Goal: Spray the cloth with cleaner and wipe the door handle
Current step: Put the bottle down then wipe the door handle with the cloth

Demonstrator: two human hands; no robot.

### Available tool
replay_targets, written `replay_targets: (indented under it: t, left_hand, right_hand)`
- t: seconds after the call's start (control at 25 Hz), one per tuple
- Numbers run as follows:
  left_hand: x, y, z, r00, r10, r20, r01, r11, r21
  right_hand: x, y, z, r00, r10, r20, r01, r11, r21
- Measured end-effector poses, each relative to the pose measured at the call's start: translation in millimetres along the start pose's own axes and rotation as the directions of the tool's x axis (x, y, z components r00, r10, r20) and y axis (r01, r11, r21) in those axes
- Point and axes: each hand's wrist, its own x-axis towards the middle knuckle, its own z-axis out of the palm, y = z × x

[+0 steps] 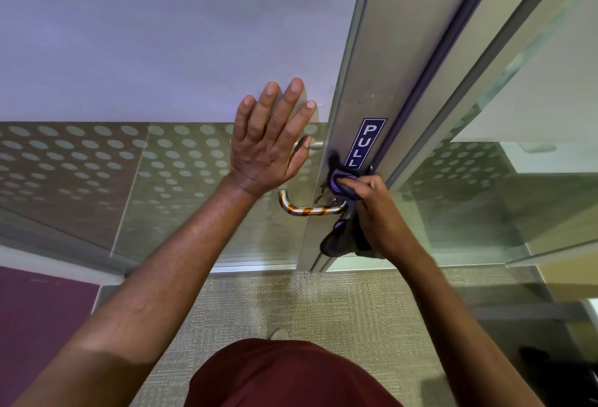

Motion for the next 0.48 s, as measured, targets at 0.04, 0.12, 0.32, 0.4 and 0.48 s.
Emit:
replay_targets:
  t: [0.04,0.12,0.32,0.4,0.48]
  left_hand:
    - [0,0,1,1.0,0.001,-0.004,-0.001,1.0,-0.001]
    - [-1,1,2,1.0,0.004,-0.013,-0.004,1.0,0.007]
    - [-3,0,4,1.0,0.003,-0.025,-0.003,1.0,0.002]
    - [-3,0,4,1.0,0.006,-0.026,-0.006,1.0,0.002]
    - [-3,-1,4,1.0,0.011,-0.028,-0.011,1.0,0.002]
  right_hand:
    - [-2,3,0,0.998,0.056,-0.003,-0.055,0.995,0.086]
    - [-5,8,5,0.98,0.199,-0.023,-0.186,0.949,0.254]
    - [-19,3,35,0.948,0.303,-0.101,-0.226,0.86,0.457]
    - [-25,-2,49,0.947,0.298,-0.121,-0.217,0.871,0.441]
    - [-30,-6,58,0.949,0.278,-0.146,-0.198,0.89,0.411]
